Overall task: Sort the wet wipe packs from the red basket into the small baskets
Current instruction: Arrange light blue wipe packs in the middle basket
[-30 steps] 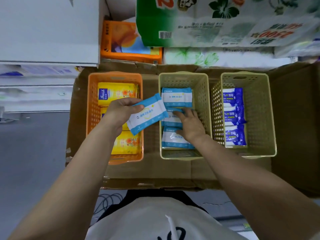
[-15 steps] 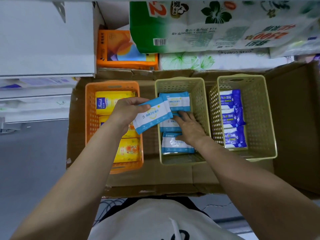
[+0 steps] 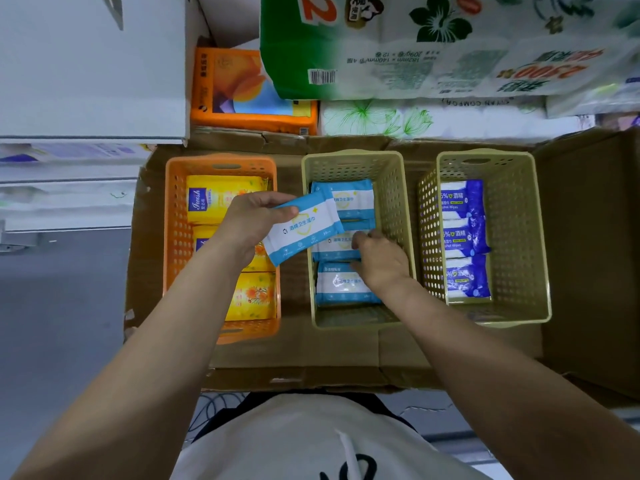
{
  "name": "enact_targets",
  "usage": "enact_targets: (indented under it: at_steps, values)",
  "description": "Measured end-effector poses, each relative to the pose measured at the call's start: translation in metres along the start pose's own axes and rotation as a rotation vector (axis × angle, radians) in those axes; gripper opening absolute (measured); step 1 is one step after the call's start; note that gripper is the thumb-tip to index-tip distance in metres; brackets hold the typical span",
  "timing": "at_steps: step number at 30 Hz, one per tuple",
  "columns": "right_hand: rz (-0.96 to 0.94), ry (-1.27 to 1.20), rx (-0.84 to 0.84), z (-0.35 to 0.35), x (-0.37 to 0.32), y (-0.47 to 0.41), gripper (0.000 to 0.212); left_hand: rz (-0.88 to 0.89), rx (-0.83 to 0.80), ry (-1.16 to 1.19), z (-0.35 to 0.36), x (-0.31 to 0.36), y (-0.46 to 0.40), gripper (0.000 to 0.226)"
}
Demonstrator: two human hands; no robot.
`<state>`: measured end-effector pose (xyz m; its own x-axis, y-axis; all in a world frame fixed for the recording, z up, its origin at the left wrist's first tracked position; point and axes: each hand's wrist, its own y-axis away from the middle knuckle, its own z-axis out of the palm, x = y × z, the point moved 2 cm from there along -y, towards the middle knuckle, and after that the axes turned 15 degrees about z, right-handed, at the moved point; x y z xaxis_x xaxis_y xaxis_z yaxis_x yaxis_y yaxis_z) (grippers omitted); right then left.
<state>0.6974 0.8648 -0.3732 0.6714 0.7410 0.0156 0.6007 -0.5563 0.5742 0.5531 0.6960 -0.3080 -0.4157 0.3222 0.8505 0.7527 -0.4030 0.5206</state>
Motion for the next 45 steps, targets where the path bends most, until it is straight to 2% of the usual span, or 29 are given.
enact_targets:
  at_steps: [2,6,10,13,15,17,18,20,21,22,23,26,28,30,33,36,42,45]
  values:
    - [0.029,0.088,-0.085,0.004,-0.001,0.006,0.044,-0.004,0.004,0.006,0.000,-0.001,0.000,0.024]
    - [-0.051,0.137,-0.140,0.009,-0.005,0.009,0.041,0.000,0.012,0.013,0.000,-0.003,0.000,0.024]
    - [-0.117,0.196,-0.106,0.010,-0.012,0.007,0.031,0.006,0.012,-0.003,0.001,-0.004,-0.001,0.025]
    - [-0.155,0.149,-0.065,0.009,-0.014,0.005,0.029,0.007,0.011,-0.025,0.002,-0.005,-0.001,0.026]
    - [-0.125,0.107,-0.096,0.008,-0.012,0.004,0.025,0.007,0.016,-0.039,0.002,-0.005,0.000,0.024]
    - [-0.018,-0.049,-0.121,0.002,-0.006,0.002,0.020,0.013,0.014,-0.068,0.003,-0.004,0.000,0.022]
    - [0.039,-0.198,-0.078,-0.005,-0.003,0.001,0.018,0.016,0.008,-0.084,0.003,-0.004,0.000,0.021]
    - [0.092,-0.533,0.174,-0.031,0.001,0.000,0.018,0.027,-0.035,-0.102,0.006,-0.003,0.000,0.017]
    - [0.066,-0.668,0.289,-0.047,0.002,0.000,0.020,0.041,-0.072,-0.106,0.010,-0.002,0.001,0.017]
    - [0.006,-0.759,0.320,-0.062,0.001,-0.002,0.025,0.059,-0.104,-0.110,0.014,-0.001,0.001,0.017]
    - [-0.069,-0.789,0.259,-0.075,-0.001,-0.004,0.031,0.078,-0.123,-0.110,0.019,0.001,0.002,0.018]
    - [-0.213,-0.530,-0.143,-0.096,-0.012,-0.010,0.045,0.142,-0.127,-0.098,0.034,0.003,-0.001,0.025]
    - [-0.236,-0.342,-0.255,-0.099,-0.013,-0.013,0.041,0.188,-0.081,-0.137,0.039,0.001,-0.004,0.029]
    - [-0.216,-0.381,-0.251,-0.102,-0.008,-0.020,0.031,0.243,0.039,-0.277,0.038,-0.003,-0.006,0.031]
    - [-0.113,-0.506,-0.061,-0.109,0.006,-0.034,0.027,0.318,0.167,-0.437,0.029,-0.010,-0.007,0.034]
    - [-0.070,-0.404,0.032,-0.107,0.008,-0.048,0.033,0.303,0.107,-0.469,0.026,-0.015,-0.011,0.046]
    - [-0.083,-0.273,-0.025,-0.087,-0.022,-0.072,0.035,0.246,-0.018,-0.528,0.031,-0.012,-0.018,0.063]
    - [-0.039,-0.240,-0.035,-0.078,-0.025,-0.085,0.036,0.211,-0.035,-0.457,0.030,-0.013,-0.019,0.067]
